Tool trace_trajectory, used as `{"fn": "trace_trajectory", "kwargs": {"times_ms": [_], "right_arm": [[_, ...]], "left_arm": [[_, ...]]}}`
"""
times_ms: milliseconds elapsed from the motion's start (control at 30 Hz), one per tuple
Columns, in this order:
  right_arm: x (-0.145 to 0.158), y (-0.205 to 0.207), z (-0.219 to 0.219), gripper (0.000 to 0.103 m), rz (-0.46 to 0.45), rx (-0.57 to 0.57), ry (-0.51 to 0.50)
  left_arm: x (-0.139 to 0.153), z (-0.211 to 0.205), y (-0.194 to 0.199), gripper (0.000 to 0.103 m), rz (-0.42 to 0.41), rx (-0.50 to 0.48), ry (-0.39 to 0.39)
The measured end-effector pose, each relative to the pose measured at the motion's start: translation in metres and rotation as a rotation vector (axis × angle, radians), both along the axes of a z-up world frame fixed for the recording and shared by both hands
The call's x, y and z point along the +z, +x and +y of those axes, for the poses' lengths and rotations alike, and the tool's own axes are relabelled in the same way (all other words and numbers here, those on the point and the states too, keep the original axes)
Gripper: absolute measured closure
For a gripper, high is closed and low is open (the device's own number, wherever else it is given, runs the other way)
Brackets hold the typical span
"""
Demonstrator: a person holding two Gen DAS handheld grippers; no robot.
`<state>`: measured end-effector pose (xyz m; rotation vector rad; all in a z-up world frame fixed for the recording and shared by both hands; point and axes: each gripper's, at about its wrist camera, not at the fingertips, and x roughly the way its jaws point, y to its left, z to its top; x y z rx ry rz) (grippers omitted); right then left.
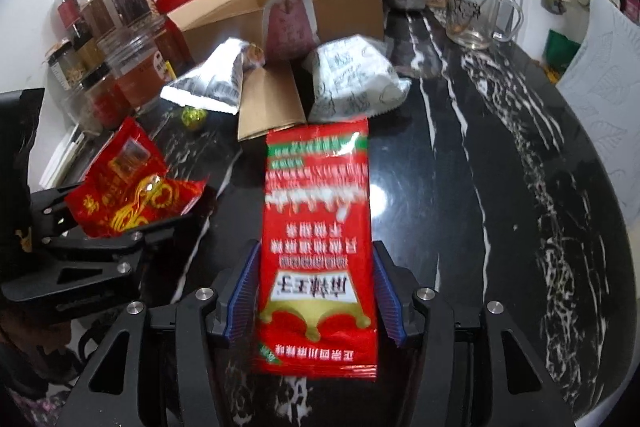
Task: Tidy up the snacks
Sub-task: 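Lift the red sauce packet and red candy bag off the pile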
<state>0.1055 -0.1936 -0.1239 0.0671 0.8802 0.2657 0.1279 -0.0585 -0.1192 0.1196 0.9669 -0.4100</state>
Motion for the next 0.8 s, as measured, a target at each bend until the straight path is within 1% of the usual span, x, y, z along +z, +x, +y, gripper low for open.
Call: {"fn": "trace_trajectory", "kwargs": {"times_ms": [67, 200, 233, 267, 300, 333, 400, 433, 633, 800], "right_arm": [[0.0, 0.003, 0.003, 0.039, -0.007, 0.002, -0.018], [-0.002, 0.005, 0.013, 0.038, -0.028, 0.005, -0.097], [-0.003, 0.005, 0.016, 0.04, -0.035, 0.006, -0.124], [-0.004, 0.004, 0.02, 0.05, -0.05, 0.009, -0.173], [-0.004, 0.003, 0.022, 0.051, -0.061, 0.014, -0.184], [-0.003, 0.002, 0.023, 0.055, -0.067, 0.016, -0.19], [-0.002, 0.0, 0.027, 0.057, -0.08, 0.02, -0.222], [-0.002, 0.0, 0.027, 0.058, -0.083, 0.02, -0.22], [0.001, 0.0, 0.017, 0.058, -0.057, 0.033, -0.082], [0.007, -0.005, 0.021, 0.058, -0.064, 0.064, -0.04]], "left_arm": [[0.0, 0.006, 0.002, 0.055, 0.006, 0.001, -0.01], [-0.001, 0.008, 0.003, 0.055, 0.016, 0.005, -0.03], [-0.002, 0.01, 0.005, 0.056, 0.019, 0.006, -0.035], [-0.002, 0.011, 0.006, 0.057, 0.023, 0.009, -0.043], [-0.002, 0.013, 0.008, 0.058, 0.027, 0.011, -0.05], [-0.001, 0.014, 0.008, 0.059, 0.029, 0.013, -0.059], [0.0, 0.017, 0.008, 0.059, 0.035, 0.02, -0.076], [0.0, 0.019, 0.009, 0.06, 0.035, 0.029, -0.085], [0.003, 0.024, 0.009, 0.063, 0.032, 0.055, -0.119], [0.009, 0.029, 0.006, 0.065, 0.007, 0.075, -0.132]]}}
